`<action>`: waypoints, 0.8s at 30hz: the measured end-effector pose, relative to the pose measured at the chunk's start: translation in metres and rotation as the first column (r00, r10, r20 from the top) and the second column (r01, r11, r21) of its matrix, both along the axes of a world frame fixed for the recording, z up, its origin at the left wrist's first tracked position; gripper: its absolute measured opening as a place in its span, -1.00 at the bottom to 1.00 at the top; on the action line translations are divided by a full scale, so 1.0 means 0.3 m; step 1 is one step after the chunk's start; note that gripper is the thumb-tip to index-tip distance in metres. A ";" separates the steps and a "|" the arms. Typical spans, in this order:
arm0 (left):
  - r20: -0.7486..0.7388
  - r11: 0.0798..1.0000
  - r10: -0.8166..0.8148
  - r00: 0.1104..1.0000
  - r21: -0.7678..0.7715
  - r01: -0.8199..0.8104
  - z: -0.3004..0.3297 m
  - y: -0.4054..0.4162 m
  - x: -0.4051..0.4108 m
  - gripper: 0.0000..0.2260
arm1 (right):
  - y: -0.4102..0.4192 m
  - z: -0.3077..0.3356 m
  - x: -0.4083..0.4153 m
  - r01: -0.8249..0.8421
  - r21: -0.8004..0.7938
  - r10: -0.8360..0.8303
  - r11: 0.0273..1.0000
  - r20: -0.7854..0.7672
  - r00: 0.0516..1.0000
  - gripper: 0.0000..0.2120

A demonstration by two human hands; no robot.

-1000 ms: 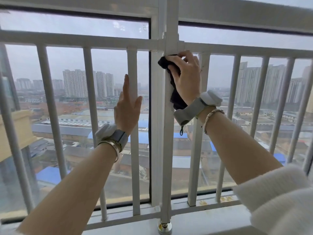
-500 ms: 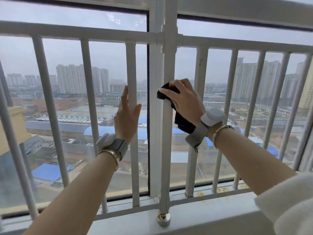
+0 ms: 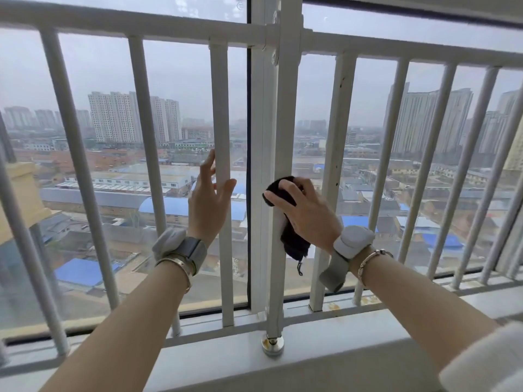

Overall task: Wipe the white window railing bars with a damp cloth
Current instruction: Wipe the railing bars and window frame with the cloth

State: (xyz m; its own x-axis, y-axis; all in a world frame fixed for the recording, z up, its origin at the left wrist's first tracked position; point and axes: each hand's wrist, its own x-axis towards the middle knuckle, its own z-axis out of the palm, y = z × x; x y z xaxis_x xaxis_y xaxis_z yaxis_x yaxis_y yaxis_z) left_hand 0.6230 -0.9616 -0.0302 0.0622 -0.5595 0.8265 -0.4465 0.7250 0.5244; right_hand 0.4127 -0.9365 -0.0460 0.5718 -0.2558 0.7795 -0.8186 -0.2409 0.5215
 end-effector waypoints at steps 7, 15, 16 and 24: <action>0.025 1.000 0.013 1.000 0.005 -0.013 -0.002 -0.001 0.001 -0.49 | 0.012 0.254 0.038 0.038 -0.029 -0.033 0.999 0.159 0.987 -0.63; -0.064 0.999 0.015 0.998 0.038 -0.012 -0.101 0.005 -0.013 -0.46 | -0.008 0.055 0.081 -0.045 -0.035 0.055 0.998 0.392 0.918 -0.75; -0.066 0.999 0.007 0.998 0.049 -0.004 -0.132 0.009 -0.014 -0.45 | -0.010 0.001 0.079 -0.047 -0.024 0.053 0.999 0.394 0.917 -0.75; 0.028 0.995 0.027 0.999 0.099 -0.029 -0.313 0.033 0.001 -0.42 | 0.039 -0.337 0.085 -0.074 0.133 0.018 0.988 0.383 0.924 -0.73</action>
State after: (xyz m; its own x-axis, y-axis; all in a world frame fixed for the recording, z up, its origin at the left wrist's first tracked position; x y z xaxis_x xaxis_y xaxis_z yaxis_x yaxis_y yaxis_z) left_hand 0.6231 -0.9518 -0.1242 0.0574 -0.6369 0.7688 -0.4807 0.6573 0.5804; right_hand 0.4383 -0.9248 -0.1471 0.2542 -0.3602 0.8976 -0.9343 -0.3313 0.1316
